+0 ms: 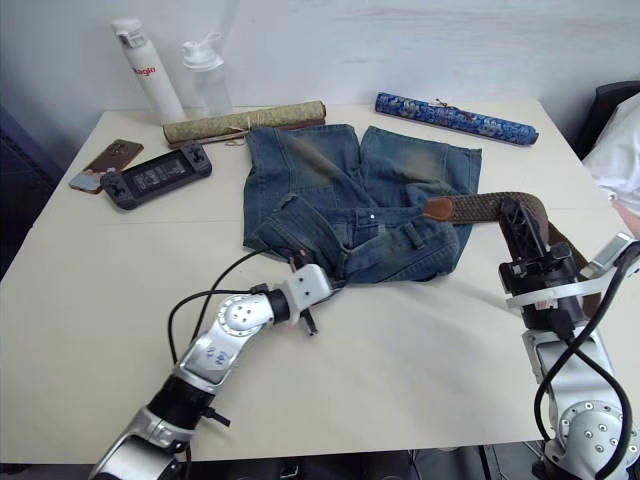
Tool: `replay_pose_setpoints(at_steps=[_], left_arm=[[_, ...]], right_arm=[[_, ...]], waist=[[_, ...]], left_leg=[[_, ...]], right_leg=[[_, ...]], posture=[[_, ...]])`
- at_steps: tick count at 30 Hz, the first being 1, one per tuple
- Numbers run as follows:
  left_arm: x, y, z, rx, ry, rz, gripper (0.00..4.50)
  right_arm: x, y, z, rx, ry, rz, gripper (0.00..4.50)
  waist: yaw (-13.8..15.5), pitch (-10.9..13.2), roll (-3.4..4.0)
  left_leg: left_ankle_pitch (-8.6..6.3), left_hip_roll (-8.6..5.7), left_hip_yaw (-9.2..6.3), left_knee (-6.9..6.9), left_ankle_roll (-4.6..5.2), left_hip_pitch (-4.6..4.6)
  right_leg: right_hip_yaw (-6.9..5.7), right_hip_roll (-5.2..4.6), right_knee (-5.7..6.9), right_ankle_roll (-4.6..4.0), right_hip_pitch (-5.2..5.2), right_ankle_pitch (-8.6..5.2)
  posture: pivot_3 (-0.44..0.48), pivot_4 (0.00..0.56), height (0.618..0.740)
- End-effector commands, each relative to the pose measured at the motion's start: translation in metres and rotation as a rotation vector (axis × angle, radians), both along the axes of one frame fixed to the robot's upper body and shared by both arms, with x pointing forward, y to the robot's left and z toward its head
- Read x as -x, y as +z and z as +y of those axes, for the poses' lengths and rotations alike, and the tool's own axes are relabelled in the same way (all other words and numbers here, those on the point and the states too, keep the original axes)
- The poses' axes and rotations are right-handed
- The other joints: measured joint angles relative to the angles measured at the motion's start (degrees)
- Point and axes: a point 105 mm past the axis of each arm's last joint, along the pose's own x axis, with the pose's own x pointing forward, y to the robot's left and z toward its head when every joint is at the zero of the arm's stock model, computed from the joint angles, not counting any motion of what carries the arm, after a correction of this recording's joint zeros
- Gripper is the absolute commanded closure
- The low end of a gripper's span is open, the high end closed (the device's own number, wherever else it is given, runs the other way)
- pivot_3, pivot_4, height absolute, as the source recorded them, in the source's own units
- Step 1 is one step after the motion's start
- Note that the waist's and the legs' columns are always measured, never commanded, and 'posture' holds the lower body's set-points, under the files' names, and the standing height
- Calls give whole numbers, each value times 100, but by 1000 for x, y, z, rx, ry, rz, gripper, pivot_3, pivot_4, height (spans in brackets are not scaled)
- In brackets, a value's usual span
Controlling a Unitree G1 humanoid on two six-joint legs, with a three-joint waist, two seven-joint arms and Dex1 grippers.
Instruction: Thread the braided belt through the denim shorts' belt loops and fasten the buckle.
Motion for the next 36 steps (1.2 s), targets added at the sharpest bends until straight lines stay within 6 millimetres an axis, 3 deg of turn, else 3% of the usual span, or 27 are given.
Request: replay_pose_setpoints(at_steps=[1, 8, 14, 20, 29, 36], left_arm=[[4, 23, -2, 47, -9, -69, 4477], [-6, 61, -18, 171, -5, -171, 4477], [7, 44, -6, 158, -41, -82, 4477], [28, 50, 2, 313, -93, 17, 4477], [58, 24, 41, 320, -128, 162, 4477], [89, 22, 56, 352, -229, 268, 4477]], right_arm=[[9, 15, -3, 14, -12, -66, 4500], [10, 18, -3, 10, -9, -76, 4500], [10, 20, 0, 8, -6, -83, 4500], [12, 20, 4, -4, -7, -81, 4500], [12, 17, 9, -17, 20, -65, 4500], [14, 14, 11, -5, 40, -52, 4500]], waist=[[10, 0, 0], [14, 0, -1], [-20, 0, 2], [-13, 0, 2], [-18, 0, 3], [-29, 0, 6]], left_leg=[[-1, -3, 0, 1, 2, 0], [-2, -7, 1, 2, 4, -1], [1, 5, 3, -5, -2, 2], [1, 5, 3, -1, -2, 1], [-1, 3, 1, -5, -3, 1], [-1, 4, 1, -6, -3, 2]], right_leg=[[0, -3, -1, 0, 2, 0], [-2, -2, -3, 2, 3, 1], [1, 14, -1, 0, -2, 0], [2, 12, 0, 0, -2, 0], [4, 7, -3, 0, -1, 0], [6, 7, -2, -2, -1, -1]], posture=[[0, 150, 737], [0, 150, 737], [0, 150, 737], [0, 150, 737], [0, 150, 737], [0, 150, 737]])
